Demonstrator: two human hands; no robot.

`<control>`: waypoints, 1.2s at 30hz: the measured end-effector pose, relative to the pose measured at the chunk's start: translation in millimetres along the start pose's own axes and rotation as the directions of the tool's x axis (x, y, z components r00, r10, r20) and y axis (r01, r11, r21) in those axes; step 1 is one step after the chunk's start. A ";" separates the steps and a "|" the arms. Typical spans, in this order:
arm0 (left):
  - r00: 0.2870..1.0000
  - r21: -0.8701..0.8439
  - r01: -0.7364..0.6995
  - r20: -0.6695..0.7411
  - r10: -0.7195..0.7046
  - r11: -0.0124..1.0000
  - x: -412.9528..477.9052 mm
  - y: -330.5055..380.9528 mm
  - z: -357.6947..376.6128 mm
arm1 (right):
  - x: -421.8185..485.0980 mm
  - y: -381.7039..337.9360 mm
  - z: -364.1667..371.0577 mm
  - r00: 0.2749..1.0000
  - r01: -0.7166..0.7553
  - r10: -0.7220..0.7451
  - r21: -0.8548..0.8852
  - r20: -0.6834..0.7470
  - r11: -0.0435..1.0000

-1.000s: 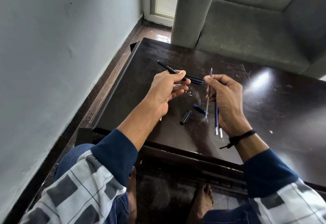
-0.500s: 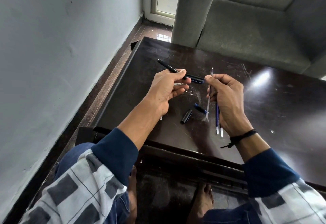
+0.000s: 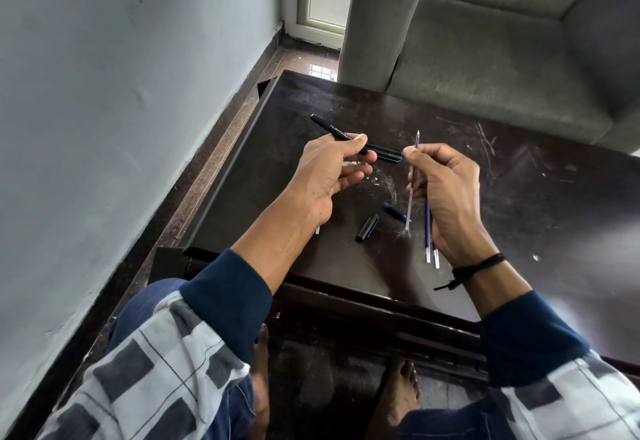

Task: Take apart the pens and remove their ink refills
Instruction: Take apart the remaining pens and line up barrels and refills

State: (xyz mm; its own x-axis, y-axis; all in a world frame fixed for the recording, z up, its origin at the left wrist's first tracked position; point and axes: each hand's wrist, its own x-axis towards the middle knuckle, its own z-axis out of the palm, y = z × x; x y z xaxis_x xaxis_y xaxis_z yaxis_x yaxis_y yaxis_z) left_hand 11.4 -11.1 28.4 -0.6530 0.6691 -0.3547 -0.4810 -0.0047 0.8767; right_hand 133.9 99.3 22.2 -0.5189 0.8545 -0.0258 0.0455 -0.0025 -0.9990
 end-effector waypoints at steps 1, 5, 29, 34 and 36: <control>1.000 -0.001 0.000 0.000 0.000 1.000 0.1 -0.1 0.0 | -0.1 0.1 0.3 1.000 -0.001 0.001 0.000 0.000 1.000; 1.000 0.003 -0.002 0.001 0.002 1.000 -0.2 -0.2 -0.2 | -1.0 -0.5 0.2 1.000 0.005 -0.005 -0.014 0.000 1.000; 1.000 0.006 0.000 -0.006 0.000 1.000 -0.6 -0.6 -0.3 | -2.2 -1.1 -0.5 1.000 0.018 -0.018 -0.060 0.001 0.998; 1.000 0.002 0.000 -0.007 0.000 1.000 -0.6 -0.6 -0.8 | -1.6 0.2 -2.3 0.999 0.036 -0.034 -0.154 0.015 0.987; 1.000 0.002 -0.001 -0.005 0.001 1.000 -0.7 -0.8 -0.8 | 0.9 3.5 -4.0 0.999 0.038 -0.031 -0.245 0.032 0.969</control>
State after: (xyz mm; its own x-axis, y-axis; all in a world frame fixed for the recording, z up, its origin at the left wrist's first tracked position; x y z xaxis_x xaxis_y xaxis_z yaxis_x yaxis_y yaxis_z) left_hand 11.8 -12.2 27.7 -0.6567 0.6653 -0.3551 -0.4787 -0.0039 0.8780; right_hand 136.9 102.1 18.9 -0.5471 0.8370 0.0039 0.2335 0.1571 -0.9596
